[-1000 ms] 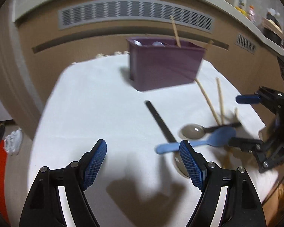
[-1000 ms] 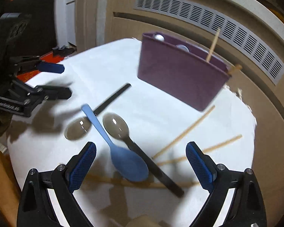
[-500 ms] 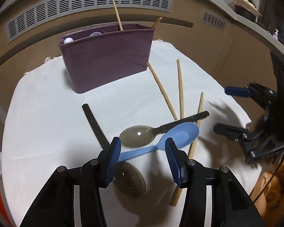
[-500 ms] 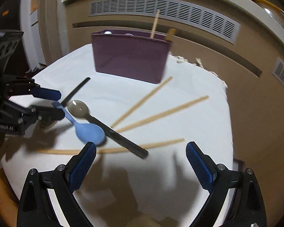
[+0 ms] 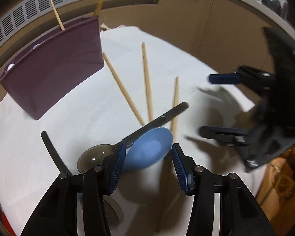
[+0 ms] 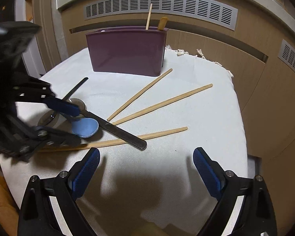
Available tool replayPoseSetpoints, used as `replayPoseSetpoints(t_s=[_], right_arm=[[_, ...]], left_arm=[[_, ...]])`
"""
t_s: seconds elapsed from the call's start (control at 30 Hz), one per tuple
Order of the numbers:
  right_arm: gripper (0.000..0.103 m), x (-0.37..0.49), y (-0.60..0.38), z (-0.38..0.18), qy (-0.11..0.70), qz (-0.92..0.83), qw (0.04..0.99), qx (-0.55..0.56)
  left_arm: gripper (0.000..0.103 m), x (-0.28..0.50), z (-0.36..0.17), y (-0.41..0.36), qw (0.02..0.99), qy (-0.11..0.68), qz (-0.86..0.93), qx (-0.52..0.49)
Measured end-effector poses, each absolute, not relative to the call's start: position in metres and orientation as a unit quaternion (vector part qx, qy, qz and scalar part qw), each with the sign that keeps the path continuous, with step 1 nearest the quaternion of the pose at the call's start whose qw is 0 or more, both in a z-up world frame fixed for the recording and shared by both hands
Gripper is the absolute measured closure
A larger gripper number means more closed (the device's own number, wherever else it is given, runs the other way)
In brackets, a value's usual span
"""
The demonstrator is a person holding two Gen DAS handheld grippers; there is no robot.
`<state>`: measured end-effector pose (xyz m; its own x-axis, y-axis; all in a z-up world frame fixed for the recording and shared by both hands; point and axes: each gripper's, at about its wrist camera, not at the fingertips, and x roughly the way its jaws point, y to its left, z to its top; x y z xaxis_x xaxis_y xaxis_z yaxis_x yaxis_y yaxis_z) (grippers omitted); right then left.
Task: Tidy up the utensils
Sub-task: 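Grasp the blue plastic spoon by its handle with the left tool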
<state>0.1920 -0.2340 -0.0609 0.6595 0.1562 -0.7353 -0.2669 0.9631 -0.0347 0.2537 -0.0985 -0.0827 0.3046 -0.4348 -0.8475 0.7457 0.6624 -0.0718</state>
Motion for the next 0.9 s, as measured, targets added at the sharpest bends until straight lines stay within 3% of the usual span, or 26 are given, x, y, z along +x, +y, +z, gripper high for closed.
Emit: replayPoseSetpoints(t_s=[0.27,0.53,0.9], right_arm=[[0.009,0.192,-0.245,-0.061,0.401,0.107,0.908,-0.053],[0.009,0.192,-0.244,-0.062,0.400,0.110,0.908,-0.055],[0.009,0.192,-0.241,-0.057,0.396,0.113,0.909,-0.064]], left_arm=[[0.053,0.268,-0.088,-0.113,0.790,0.454,-0.352,0.215],[0.053,0.273,-0.083,-0.101,0.768,0.500,-0.372,0.146],[0.053,0.284,-0.084,-0.111,0.768,0.512,-0.363,0.131]])
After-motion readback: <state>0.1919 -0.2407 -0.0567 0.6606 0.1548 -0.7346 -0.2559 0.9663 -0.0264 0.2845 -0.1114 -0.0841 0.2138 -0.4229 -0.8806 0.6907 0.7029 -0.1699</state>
